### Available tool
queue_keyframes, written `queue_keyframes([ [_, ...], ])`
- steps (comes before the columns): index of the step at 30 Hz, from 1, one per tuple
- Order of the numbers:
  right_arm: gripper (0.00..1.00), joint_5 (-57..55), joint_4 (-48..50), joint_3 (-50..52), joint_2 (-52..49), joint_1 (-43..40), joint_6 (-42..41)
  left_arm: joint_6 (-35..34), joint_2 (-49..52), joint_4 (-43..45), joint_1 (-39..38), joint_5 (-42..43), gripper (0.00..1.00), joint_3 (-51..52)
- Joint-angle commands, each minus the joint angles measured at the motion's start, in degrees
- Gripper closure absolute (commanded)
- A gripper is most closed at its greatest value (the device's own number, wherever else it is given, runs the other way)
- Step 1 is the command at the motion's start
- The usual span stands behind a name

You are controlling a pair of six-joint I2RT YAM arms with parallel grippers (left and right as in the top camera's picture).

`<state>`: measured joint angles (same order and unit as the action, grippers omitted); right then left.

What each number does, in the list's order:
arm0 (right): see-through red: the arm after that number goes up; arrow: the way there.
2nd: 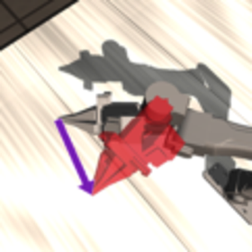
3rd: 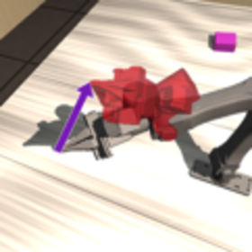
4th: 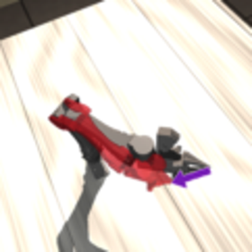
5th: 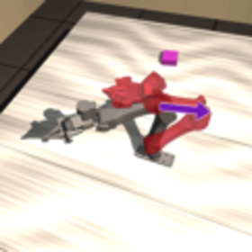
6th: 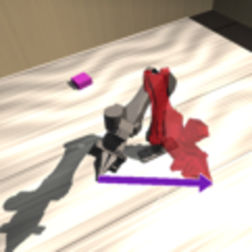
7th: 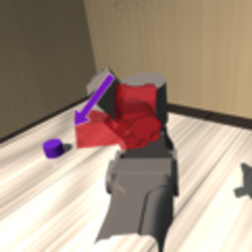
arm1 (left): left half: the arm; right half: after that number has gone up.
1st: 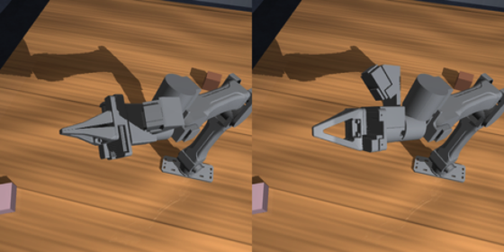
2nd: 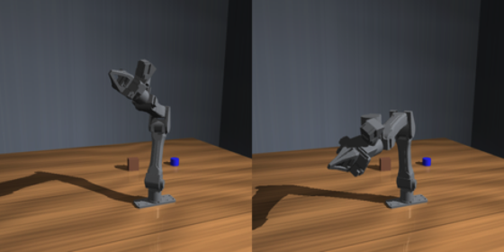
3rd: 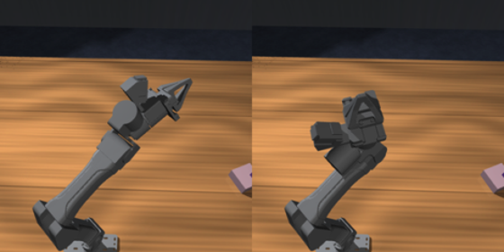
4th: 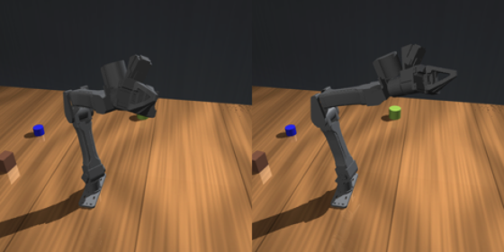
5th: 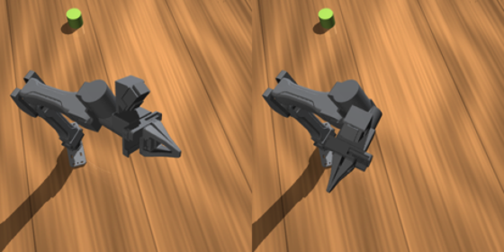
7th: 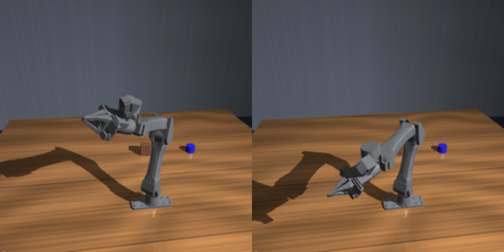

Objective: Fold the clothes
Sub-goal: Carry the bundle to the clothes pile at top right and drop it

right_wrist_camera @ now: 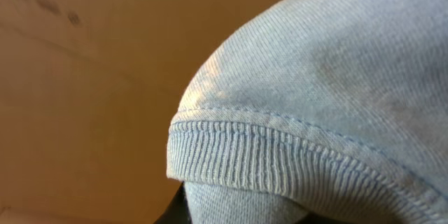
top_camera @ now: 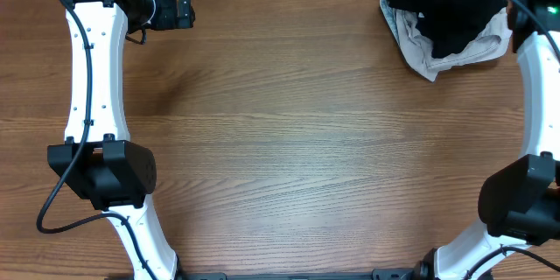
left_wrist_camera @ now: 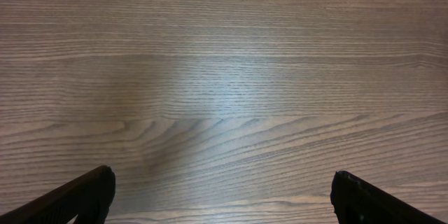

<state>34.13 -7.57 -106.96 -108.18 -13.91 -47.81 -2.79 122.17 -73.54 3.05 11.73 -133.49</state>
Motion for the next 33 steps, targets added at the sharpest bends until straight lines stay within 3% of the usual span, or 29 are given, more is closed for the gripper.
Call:
queue_keyframes([
  [1, 0.96, 0.5, 4.1, -2.3, -1.2, -1.0, -4.9, 1.1, -0.5, 0.1, -0.1, -0.3, 0.0, 0.3],
  [8, 0.96, 2.6, 9.9, -2.3, -9.0, -3.6, -10.0, 0.9, -0.5, 0.2, -0.1, -0.1, 0.0, 0.3],
  [15, 0.95, -6.9, -5.6, -2.2, -13.5, -6.0, 4.4, 0.9, -0.5, 0.3, -0.1, -0.1, 0.0, 0.3],
  [20, 0.48, -19.1, -18.3, -2.2, -13.9, -6.8, 14.6, -0.3, -0.5, 1.5, -0.3, -0.1, 0.0, 0.3],
  [23, 0.4, -21.5, -21.8, -2.3, -13.8, -7.8, 19.5, -1.0, -0.5, 1.9, -0.7, -0.1, 0.0, 0.3],
  [27, 0.18, -21.4, -25.2, -3.0, -13.2, -10.0, 21.3, -1.0, -0.5, 2.2, -1.2, -0.2, 0.0, 0.3],
  [33, 0.08, -21.2, -29.2, -5.4, -9.3, -11.9, 28.5, -1.0, -0.5, 2.2, -1.2, -0.2, 0.0, 0.3],
])
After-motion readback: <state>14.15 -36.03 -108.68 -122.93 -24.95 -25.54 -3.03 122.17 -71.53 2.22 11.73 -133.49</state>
